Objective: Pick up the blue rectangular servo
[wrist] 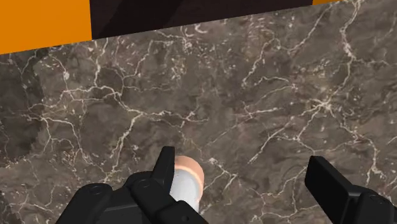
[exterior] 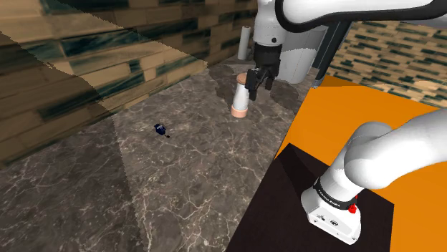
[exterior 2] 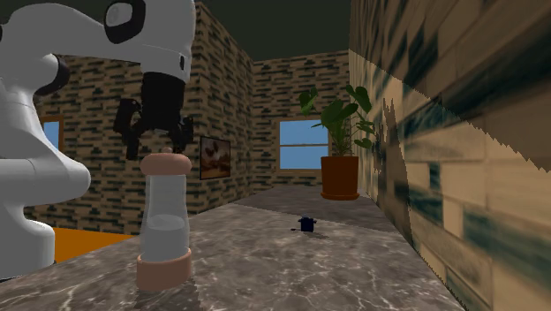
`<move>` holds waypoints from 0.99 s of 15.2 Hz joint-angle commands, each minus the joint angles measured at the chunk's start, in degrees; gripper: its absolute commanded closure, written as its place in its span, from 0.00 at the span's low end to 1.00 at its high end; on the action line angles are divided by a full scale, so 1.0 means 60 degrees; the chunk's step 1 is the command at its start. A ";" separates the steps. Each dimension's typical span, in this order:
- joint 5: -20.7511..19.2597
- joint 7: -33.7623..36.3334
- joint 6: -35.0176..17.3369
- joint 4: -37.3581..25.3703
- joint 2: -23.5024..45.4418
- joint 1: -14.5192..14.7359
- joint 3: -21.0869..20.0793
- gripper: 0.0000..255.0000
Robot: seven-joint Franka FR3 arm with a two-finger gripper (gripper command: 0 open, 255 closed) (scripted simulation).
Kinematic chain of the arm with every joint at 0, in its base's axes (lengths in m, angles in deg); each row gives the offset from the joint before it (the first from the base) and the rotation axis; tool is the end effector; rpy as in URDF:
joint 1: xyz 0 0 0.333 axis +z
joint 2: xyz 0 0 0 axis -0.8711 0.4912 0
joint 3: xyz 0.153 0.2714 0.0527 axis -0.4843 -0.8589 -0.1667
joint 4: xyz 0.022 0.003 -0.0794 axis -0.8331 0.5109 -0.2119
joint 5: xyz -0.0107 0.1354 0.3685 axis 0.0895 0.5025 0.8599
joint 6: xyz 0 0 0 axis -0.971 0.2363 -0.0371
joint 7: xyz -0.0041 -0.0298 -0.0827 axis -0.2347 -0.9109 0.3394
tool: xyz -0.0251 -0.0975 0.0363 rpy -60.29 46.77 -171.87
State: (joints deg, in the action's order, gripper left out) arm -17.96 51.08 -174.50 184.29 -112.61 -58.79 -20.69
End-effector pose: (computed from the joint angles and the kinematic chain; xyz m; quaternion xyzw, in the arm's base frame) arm 0.3657 0.0771 0.5401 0.9987 -0.0114 -0.0425 0.0247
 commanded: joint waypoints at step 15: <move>-0.0565 0.2237 -0.1378 -0.3878 0.5448 0.0684 -0.1852 0.00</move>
State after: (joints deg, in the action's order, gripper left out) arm -20.79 63.78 -182.71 162.72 -81.82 -54.99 -31.38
